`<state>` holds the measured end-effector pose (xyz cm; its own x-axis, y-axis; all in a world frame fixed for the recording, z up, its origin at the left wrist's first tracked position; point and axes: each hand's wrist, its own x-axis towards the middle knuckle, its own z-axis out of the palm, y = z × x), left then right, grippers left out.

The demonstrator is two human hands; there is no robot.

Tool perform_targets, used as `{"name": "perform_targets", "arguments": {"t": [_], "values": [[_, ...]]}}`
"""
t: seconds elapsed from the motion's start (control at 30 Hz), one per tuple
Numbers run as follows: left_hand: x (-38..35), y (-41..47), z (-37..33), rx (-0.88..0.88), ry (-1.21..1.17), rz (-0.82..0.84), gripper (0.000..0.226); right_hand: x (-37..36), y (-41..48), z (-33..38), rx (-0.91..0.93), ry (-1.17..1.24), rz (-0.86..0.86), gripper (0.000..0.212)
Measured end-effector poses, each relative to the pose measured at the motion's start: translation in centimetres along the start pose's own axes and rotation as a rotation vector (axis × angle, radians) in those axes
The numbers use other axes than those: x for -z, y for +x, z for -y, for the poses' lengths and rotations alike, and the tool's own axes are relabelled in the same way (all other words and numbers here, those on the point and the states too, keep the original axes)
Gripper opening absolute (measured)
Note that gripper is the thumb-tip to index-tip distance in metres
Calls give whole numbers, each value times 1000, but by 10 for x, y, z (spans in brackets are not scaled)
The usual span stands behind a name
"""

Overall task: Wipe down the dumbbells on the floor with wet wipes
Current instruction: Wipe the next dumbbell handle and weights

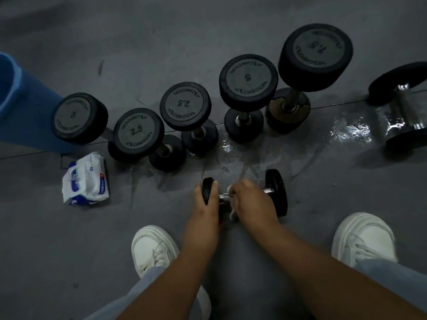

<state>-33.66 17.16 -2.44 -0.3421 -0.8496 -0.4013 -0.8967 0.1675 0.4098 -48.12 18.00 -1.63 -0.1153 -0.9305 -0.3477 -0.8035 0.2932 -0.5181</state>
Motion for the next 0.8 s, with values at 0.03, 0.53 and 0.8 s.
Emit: {"name": "perform_targets", "arguments": {"t": [0.03,0.53,0.8], "values": [[-2,3,2,0,44,-3,100,1,2,-1,-5,6,-15,19],[51,50,-19,162,-43,267,93,0,8,-14,-46,-21,-48,21],[27,33,-9,-85,458,37,81,6,18,-16,24,133,-188,14]]}}
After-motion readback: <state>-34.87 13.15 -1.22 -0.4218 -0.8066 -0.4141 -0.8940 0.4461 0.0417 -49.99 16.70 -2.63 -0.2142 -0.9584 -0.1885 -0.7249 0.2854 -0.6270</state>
